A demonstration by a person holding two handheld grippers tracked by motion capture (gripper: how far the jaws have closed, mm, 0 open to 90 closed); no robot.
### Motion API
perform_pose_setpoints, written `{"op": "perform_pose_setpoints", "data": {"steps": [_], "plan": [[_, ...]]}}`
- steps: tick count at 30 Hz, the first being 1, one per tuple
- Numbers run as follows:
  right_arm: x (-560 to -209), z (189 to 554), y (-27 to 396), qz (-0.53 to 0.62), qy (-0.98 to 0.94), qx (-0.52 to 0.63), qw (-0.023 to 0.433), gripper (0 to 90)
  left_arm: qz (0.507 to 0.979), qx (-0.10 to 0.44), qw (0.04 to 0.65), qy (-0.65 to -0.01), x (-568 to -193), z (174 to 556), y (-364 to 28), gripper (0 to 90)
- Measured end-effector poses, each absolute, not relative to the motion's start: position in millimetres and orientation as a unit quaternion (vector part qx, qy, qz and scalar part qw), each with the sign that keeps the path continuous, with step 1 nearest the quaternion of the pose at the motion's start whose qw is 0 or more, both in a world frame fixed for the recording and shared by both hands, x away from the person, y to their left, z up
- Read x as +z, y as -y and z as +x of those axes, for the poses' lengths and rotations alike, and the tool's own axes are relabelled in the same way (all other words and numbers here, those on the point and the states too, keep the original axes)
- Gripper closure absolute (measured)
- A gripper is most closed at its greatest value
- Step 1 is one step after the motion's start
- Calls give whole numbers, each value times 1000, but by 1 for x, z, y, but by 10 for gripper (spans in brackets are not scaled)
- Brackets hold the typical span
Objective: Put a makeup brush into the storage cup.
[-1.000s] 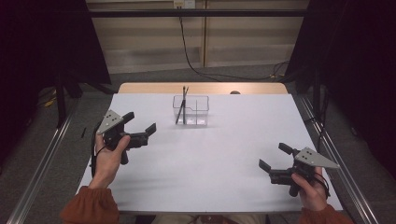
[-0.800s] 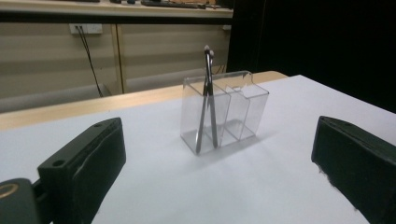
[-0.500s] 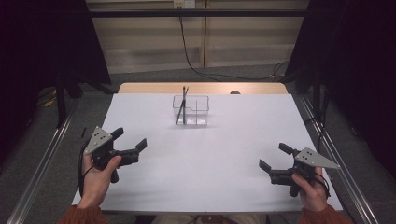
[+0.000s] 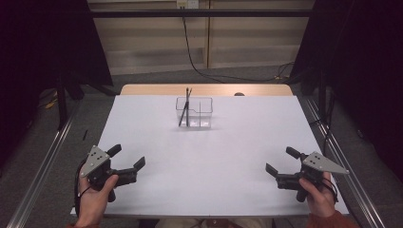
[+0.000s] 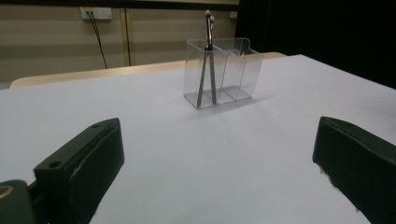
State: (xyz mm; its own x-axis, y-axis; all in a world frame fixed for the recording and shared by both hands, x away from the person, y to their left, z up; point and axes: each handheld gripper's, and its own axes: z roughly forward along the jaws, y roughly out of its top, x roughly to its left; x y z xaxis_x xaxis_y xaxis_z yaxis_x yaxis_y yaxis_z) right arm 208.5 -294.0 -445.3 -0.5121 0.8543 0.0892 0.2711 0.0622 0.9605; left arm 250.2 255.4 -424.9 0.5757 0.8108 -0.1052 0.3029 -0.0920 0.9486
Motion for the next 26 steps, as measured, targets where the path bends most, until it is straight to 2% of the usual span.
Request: {"op": "perform_pose_setpoints", "data": {"steps": [4,7,16,26], "plan": [[-445,207,295,409,-681,544,270,0,696,217,560,-393,-431,248,-271,18],[-445,207,294,407,-683,543,269,0,690,226,559,-399,-431,244,-274,15],[-444,207,296,408,-679,546,273,0,701,251,545,-386,-431,233,-270,16],[-444,208,297,410,-680,545,270,0,702,244,543,-391,-432,235,-269,18]]}}
